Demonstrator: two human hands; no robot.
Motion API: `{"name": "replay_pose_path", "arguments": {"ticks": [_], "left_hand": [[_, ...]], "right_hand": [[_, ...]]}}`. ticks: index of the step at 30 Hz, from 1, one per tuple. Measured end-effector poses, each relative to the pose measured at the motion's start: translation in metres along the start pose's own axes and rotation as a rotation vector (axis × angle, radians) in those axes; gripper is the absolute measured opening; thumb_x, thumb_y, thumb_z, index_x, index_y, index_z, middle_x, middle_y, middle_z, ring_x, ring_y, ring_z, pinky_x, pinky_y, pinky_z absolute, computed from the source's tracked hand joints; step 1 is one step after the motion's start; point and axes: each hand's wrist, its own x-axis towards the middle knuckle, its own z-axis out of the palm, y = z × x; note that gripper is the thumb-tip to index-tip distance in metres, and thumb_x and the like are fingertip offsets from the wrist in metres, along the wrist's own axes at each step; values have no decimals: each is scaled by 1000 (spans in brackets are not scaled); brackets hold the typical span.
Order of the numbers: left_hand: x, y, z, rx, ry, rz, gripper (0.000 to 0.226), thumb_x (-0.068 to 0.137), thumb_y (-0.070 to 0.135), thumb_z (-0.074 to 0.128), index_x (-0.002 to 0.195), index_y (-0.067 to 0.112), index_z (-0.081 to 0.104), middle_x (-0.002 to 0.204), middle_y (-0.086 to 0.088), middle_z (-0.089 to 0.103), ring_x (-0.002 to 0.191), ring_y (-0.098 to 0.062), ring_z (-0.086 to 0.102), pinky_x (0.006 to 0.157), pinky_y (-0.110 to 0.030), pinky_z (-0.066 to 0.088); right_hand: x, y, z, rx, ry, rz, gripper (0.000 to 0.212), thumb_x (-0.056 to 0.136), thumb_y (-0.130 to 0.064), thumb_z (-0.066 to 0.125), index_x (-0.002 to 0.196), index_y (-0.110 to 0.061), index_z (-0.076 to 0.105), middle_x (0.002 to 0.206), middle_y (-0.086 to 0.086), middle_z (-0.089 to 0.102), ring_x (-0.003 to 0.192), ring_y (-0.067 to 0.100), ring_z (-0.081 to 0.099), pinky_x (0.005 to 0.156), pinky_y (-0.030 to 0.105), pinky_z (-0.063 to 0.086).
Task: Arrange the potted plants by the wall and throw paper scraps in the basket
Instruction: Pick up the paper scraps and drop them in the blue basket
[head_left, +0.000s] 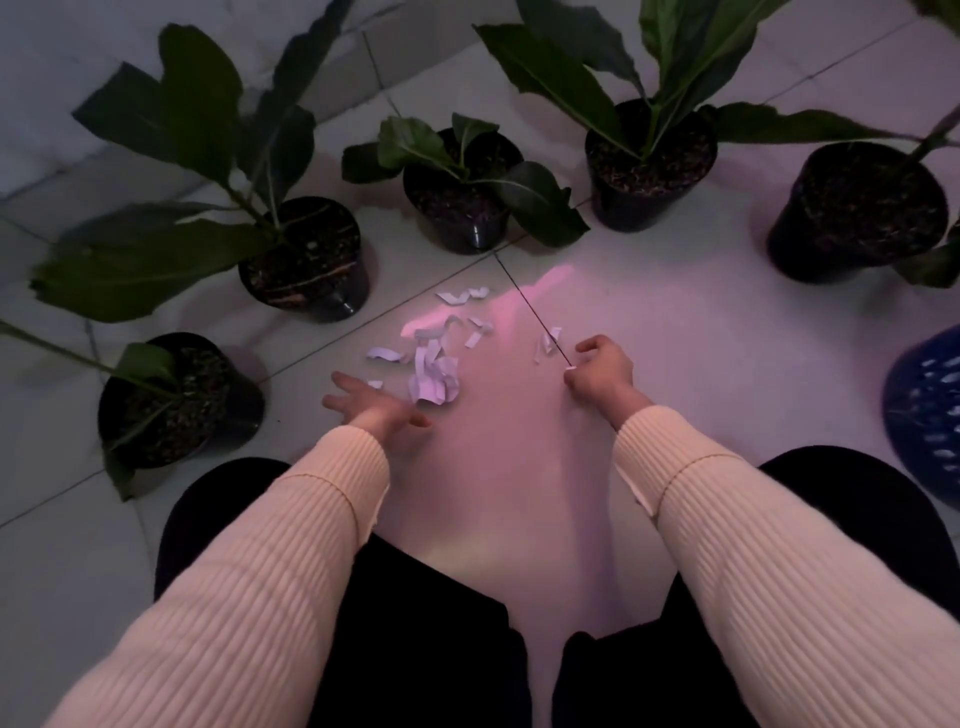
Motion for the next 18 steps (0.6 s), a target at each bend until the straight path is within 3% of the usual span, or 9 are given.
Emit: {"name": "replay_pose_path", "arguments": {"ticks": [3,6,10,14,18], "left_hand": [[12,10,0,71,-14,101,138,46,23,93,149,10,2,154,-22,11,140,-40,22,115,-47,26],[18,24,8,82,-53,160,142,40,29,94,148,18,3,151,-20,12,136,-39,28,112,-44,31],[21,38,22,80,-80,260,130,30,62,78,135,29,11,139,-7,18,110,-30,39,95,-36,45],[22,49,22,235,-108,385,139,34,69,77,146,31,4,153,-9,2,133,-35,29,105,-37,39],[19,63,19,187,-136,429,139,45,53,85,148,28,-4,154,-14,2,136,-32,34,106,-36,39]], "right_hand": [[5,-8,1,1,-66,11,49,72,-2,71,117,-13,56,108,13,59,77,27,59,70,35,54],[10,-19,10,-68,-104,-88,67,63,-5,81,123,-13,54,122,13,57,98,31,62,83,40,56],[15,-37,24,-196,-145,-196,83,63,-9,84,136,-15,44,132,15,44,115,33,54,94,32,45],[17,-61,40,-274,-194,-295,99,62,-7,86,144,-21,32,138,14,37,124,37,48,100,40,46],[25,-86,50,-432,-268,-385,106,66,-7,83,149,-28,22,148,16,26,132,40,37,105,46,43]]}}
